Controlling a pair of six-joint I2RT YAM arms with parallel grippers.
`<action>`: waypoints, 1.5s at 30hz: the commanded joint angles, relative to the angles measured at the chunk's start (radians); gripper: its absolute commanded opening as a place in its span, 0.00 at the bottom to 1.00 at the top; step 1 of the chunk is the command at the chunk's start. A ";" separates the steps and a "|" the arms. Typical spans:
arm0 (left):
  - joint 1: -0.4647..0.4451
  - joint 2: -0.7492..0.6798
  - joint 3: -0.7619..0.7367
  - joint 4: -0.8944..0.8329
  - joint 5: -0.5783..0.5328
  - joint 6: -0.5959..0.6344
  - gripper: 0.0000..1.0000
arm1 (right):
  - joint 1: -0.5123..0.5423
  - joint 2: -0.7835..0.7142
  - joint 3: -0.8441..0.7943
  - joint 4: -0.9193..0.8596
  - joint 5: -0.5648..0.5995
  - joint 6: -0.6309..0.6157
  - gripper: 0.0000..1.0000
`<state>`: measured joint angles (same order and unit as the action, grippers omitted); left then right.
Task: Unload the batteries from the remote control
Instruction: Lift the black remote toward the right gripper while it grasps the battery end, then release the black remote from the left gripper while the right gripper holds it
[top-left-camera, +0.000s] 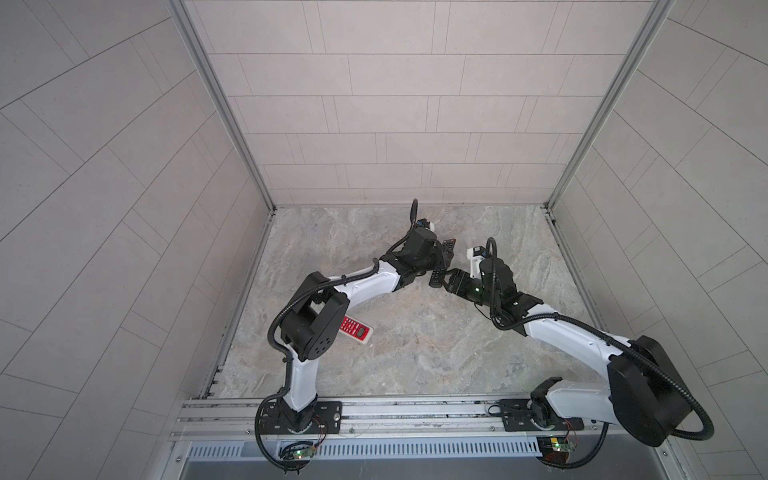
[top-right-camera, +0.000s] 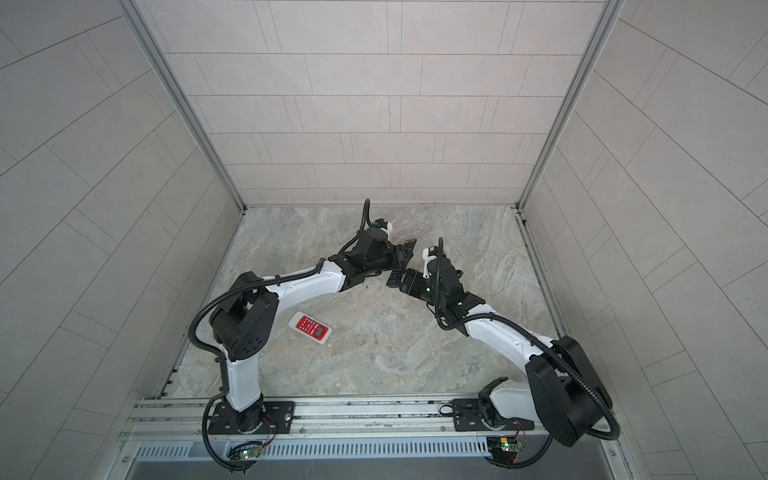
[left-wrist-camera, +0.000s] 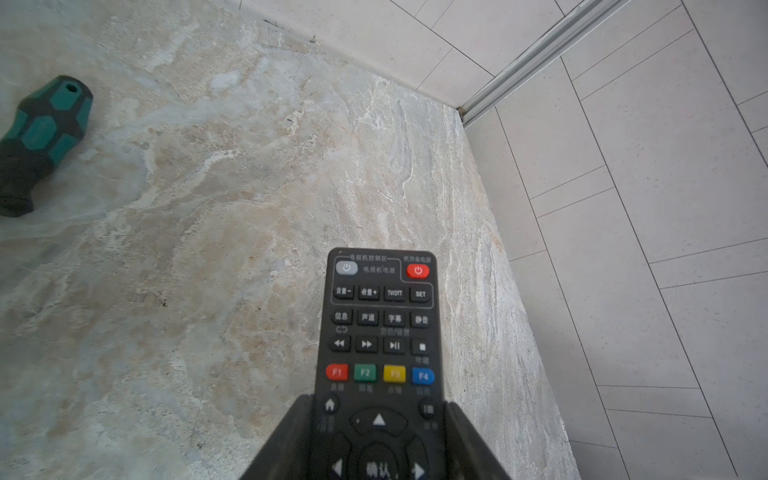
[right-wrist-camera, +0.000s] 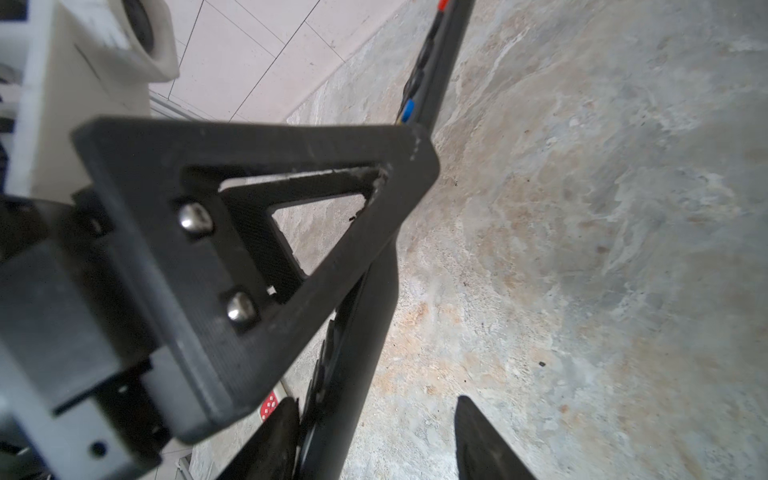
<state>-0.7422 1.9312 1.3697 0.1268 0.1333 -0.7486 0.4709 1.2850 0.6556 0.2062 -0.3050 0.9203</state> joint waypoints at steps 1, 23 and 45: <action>-0.004 -0.056 -0.010 0.046 -0.015 -0.024 0.33 | 0.007 0.021 0.020 0.044 0.013 0.024 0.59; 0.010 -0.093 -0.017 0.011 -0.019 -0.006 0.67 | 0.013 0.077 0.117 -0.019 -0.054 -0.149 0.24; 0.245 -0.311 0.220 -0.686 0.039 -0.033 0.86 | 0.191 0.183 0.322 -0.308 0.406 -1.043 0.22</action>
<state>-0.5091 1.6302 1.5776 -0.4572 0.1398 -0.6857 0.6220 1.4490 0.9482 -0.0998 -0.0738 0.0471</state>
